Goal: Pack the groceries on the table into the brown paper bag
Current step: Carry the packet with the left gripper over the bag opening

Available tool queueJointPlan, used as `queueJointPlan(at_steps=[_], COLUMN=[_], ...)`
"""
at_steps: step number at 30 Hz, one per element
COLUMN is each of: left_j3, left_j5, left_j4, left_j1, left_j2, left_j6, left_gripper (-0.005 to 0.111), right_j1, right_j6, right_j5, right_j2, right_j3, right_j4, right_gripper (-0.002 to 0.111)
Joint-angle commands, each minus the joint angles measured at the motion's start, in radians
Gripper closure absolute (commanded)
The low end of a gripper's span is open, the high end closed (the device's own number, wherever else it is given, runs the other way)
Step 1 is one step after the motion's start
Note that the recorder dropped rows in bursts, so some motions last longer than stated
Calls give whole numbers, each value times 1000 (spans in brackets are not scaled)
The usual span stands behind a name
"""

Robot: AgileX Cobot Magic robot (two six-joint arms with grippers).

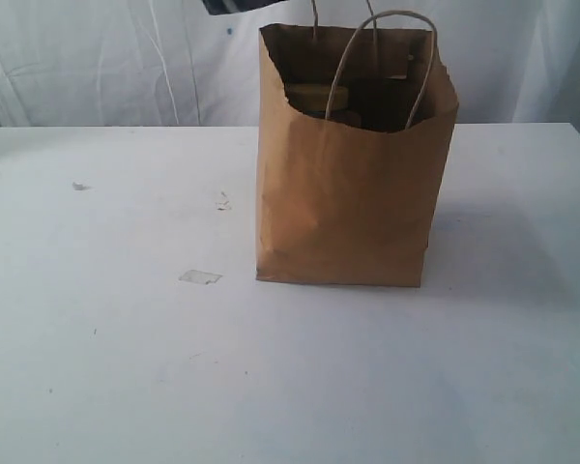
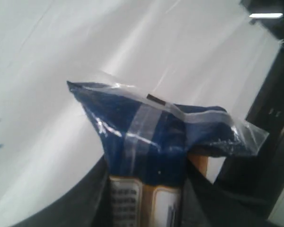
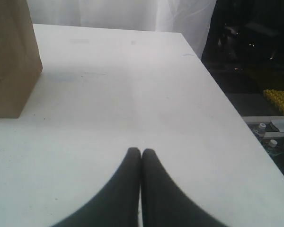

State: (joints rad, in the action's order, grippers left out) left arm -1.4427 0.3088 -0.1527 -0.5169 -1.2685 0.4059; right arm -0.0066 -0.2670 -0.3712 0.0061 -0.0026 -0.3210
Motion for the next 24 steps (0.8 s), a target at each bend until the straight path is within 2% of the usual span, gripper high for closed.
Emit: queueJointPlan(at_steps=[1,2,4,7,14,20,24], left_j3=[-76,-100,-149,-223,-382,-419,-419], left_j5=[165,132,120,142,150,156,117], left_j4=[488,608,686,674,674,662,662], left_j1=[-125,-157,-207,-243,-251,-255,-293], left_j2=[-87,-113,-159,-222,-334,-398,-411], left_j6=[125,127,127,101,88,129,117], left_gripper=[107,107,107,107,107,107,107], right_j1=[-1,-1,-1,-1,-1,-1,-1], right_j6=[2,2,2,2,2,2,2], right_j5=[2,2,2,2,2,2,2], right_j2=[-6,-6,-6,-6,-6,-6,-6], right_j3=[3,3,3,3,3,3,3], right_j4=[-5,-5,-5,-5,-5,-5,-5], right_gripper=[108,108,108,108,108,108,108])
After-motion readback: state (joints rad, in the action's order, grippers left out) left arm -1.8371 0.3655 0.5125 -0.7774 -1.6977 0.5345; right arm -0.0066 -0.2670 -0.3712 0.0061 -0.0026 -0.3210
